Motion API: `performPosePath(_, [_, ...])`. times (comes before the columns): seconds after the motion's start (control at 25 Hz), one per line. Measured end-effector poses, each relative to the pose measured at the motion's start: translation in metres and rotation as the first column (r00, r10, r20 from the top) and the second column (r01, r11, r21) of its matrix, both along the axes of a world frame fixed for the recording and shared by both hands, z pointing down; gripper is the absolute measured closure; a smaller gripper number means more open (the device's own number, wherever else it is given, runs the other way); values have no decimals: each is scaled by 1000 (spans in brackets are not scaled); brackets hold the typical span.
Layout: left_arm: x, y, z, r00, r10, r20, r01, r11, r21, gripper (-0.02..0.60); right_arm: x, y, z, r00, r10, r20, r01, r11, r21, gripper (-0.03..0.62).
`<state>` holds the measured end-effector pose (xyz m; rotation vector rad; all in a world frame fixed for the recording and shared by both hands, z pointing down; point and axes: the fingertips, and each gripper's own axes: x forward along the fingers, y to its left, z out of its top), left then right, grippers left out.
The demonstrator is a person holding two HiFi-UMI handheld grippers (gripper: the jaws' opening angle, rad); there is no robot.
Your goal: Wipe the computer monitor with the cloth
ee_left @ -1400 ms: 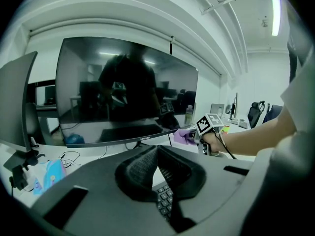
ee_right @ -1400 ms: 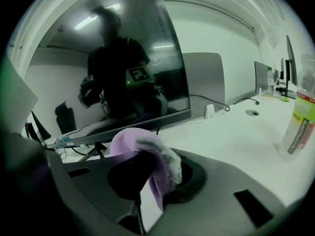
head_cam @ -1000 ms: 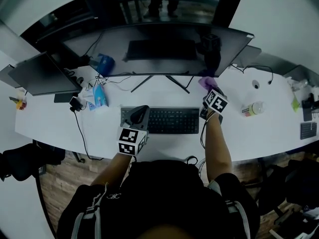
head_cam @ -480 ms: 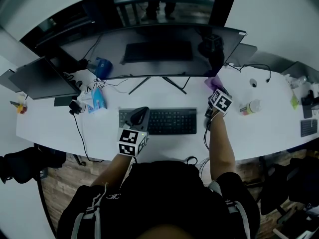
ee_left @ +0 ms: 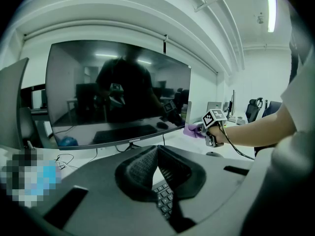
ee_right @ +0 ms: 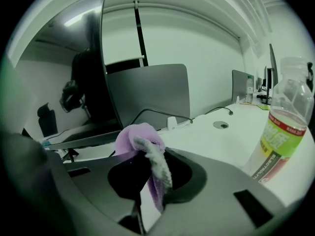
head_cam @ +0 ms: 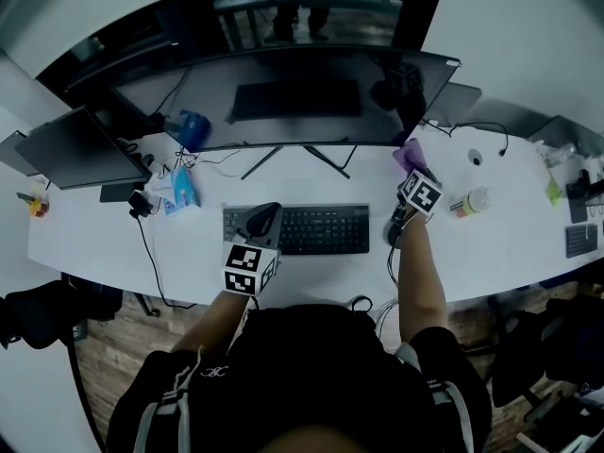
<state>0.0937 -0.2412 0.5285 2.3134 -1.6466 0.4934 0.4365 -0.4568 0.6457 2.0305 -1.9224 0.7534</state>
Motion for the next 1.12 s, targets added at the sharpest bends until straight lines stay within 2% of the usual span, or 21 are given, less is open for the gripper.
performPosePath(0.4, [-3, 9, -1, 999, -2, -34, 3, 1000, 7, 568, -6, 4, -20, 998, -33, -53, 34, 999, 22, 520])
performPosePath(0.88, [-7, 19, -7, 999, -5, -51, 6, 999, 32, 568, -23, 3, -73, 980, -105, -172, 122, 988, 96, 520])
performPosePath(1.12, [-14, 22, -6, 998, -17, -55, 20, 999, 37, 568, -23, -1, -105, 979, -94, -180, 125, 977, 173, 522])
